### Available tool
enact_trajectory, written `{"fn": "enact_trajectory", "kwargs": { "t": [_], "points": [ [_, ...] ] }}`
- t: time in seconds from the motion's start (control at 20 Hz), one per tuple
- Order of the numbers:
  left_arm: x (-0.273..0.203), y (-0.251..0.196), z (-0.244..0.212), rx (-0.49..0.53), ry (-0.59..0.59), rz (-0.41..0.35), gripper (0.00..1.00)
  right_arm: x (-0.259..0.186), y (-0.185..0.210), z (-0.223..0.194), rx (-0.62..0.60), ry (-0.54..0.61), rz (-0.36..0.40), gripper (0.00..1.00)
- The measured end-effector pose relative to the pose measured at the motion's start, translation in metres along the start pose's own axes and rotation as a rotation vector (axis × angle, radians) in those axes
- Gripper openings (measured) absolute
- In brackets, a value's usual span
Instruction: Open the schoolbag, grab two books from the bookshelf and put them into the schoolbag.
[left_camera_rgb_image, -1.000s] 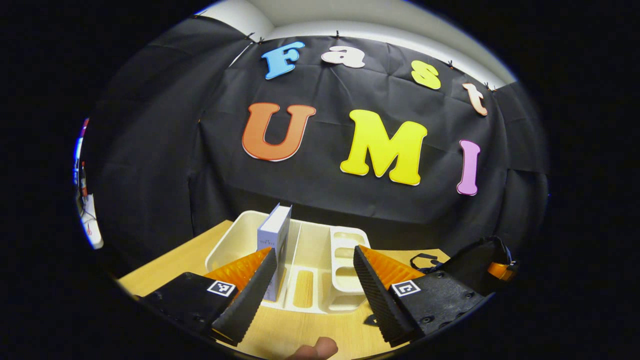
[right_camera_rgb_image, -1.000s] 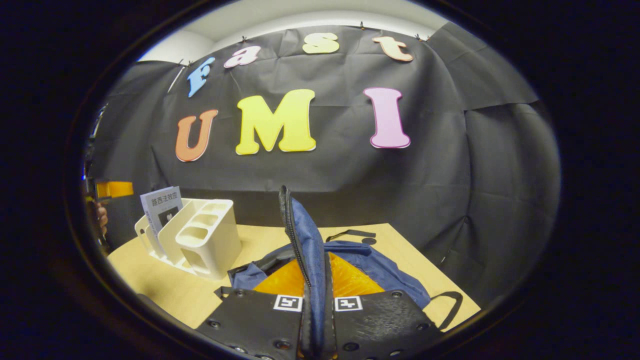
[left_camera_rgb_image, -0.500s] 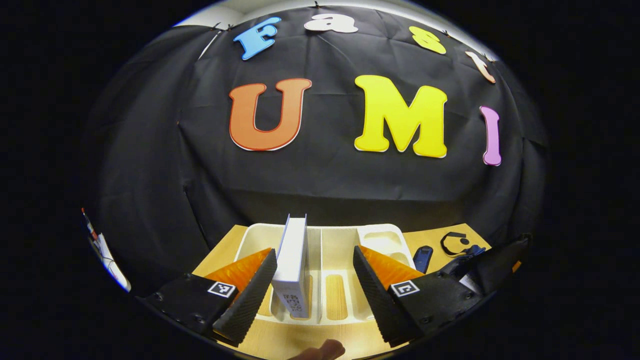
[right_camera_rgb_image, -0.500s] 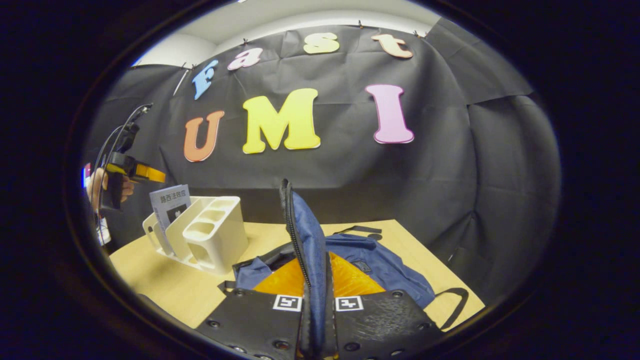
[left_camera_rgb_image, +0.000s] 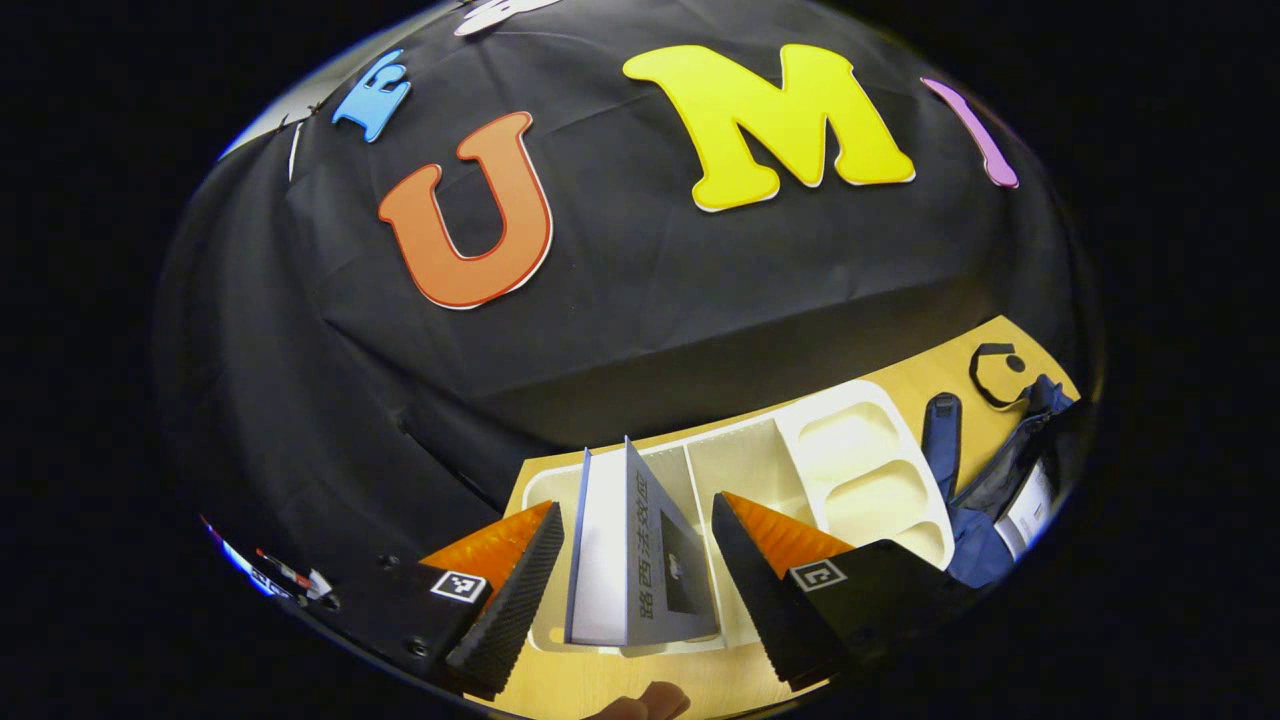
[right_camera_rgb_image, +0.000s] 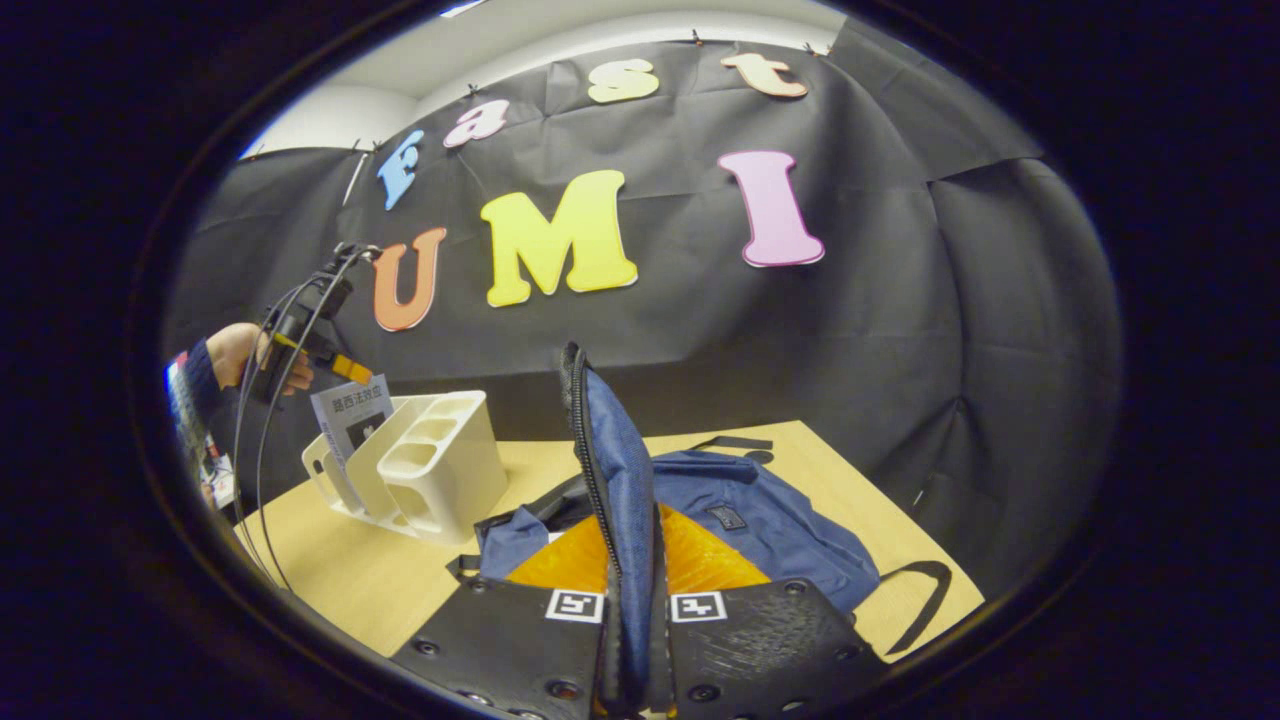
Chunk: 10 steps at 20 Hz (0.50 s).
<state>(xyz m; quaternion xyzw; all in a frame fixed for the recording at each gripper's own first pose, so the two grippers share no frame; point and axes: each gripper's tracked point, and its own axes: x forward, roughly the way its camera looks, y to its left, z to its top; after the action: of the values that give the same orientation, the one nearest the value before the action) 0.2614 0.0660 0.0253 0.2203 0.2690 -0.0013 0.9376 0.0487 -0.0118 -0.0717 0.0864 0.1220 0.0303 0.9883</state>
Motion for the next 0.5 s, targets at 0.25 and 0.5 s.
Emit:
{"fn": "enact_trajectory", "kwargs": {
  "t": [0.25,0.5],
  "points": [
    [0.023,-0.010,-0.029,-0.057,0.152,-0.052,0.93,0.003,-0.002,-0.002,0.003,0.006,-0.001,0.10],
    [0.033,-0.005,-0.038,0.018,0.218,-0.043,0.82,0.004,0.003,-0.005,-0.023,0.010,0.008,0.10]
  ]
}}
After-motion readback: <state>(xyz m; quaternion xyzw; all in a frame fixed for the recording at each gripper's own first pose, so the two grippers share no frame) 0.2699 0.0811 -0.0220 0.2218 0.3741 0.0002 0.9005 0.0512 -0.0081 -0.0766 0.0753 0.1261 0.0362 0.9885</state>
